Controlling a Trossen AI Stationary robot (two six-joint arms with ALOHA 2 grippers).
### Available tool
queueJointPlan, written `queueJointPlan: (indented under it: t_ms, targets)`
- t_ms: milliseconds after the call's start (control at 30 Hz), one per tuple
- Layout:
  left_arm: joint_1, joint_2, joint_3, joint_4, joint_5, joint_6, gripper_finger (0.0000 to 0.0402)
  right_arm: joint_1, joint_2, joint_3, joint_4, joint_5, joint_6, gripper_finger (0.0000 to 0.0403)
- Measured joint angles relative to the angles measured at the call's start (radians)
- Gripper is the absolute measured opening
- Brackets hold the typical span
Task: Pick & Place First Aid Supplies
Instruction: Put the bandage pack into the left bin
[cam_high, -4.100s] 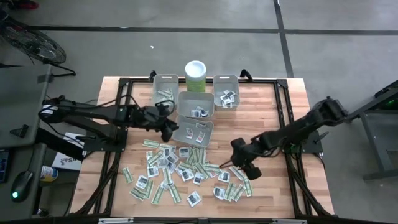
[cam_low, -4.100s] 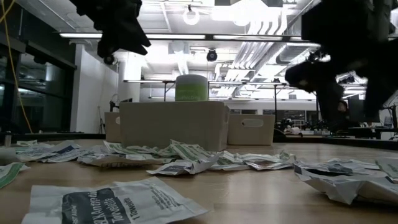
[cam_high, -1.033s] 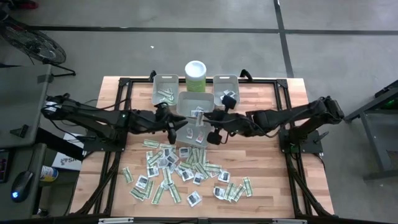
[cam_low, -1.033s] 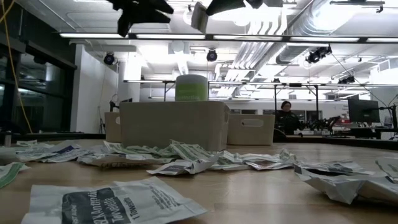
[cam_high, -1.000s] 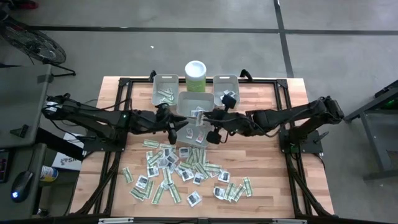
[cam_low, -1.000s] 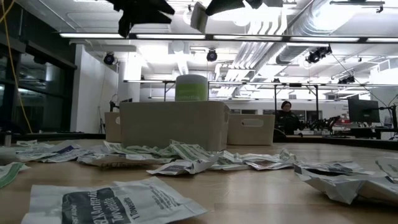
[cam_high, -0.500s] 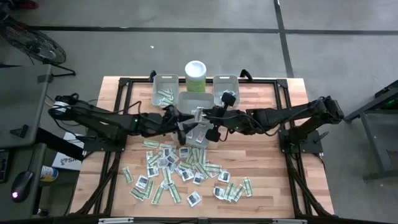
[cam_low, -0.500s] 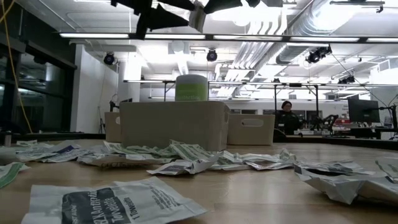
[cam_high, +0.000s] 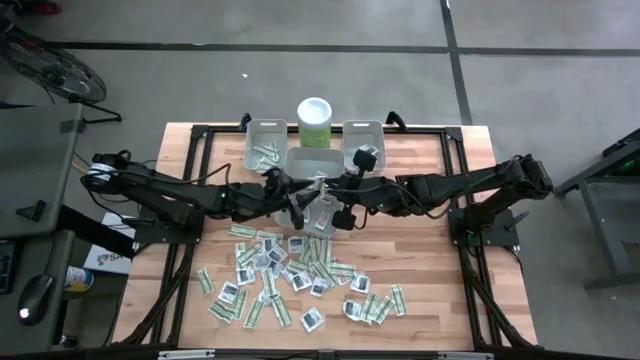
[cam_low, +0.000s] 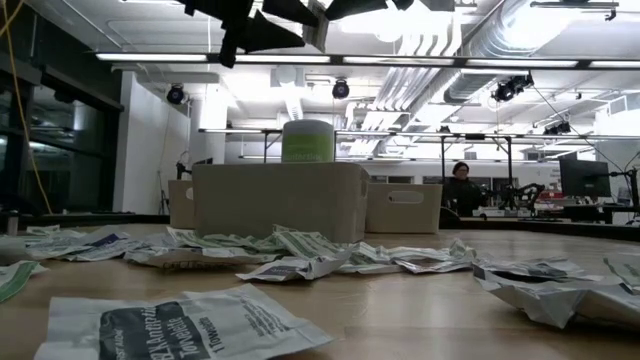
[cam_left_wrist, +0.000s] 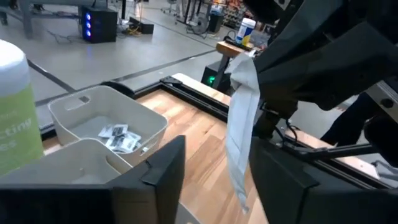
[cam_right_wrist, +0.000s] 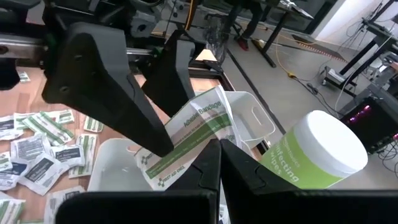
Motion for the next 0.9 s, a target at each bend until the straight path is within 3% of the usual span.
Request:
queueJointPlan:
  t_ms: [333, 600, 767, 900]
  targets:
    - [0.0, 0.0, 0.0, -0.005, 0.007, -0.01, 0.001, 0.0, 0.0, 0.0, 0.026, -0.047, -0.022, 0.0]
    - [0.0, 0.0, 0.0, -0.023, -0.009, -0.01, 0.0004, 0.0, -0.002, 0.0, 0.03, -0.059, -0.042, 0.0018]
    - [0.005, 0.0, 0.0, -0.067, -0.043, -0.039, 0.0002, -0.01, -0.034, 0.0, 0.01, -0.111, 0.065, 0.0078]
    - [0.051, -0.015, 0.0, -0.183, -0.042, -0.14, 0.0002, -0.034, -0.087, 0.0, -0.058, -0.082, 0.122, 0.0134]
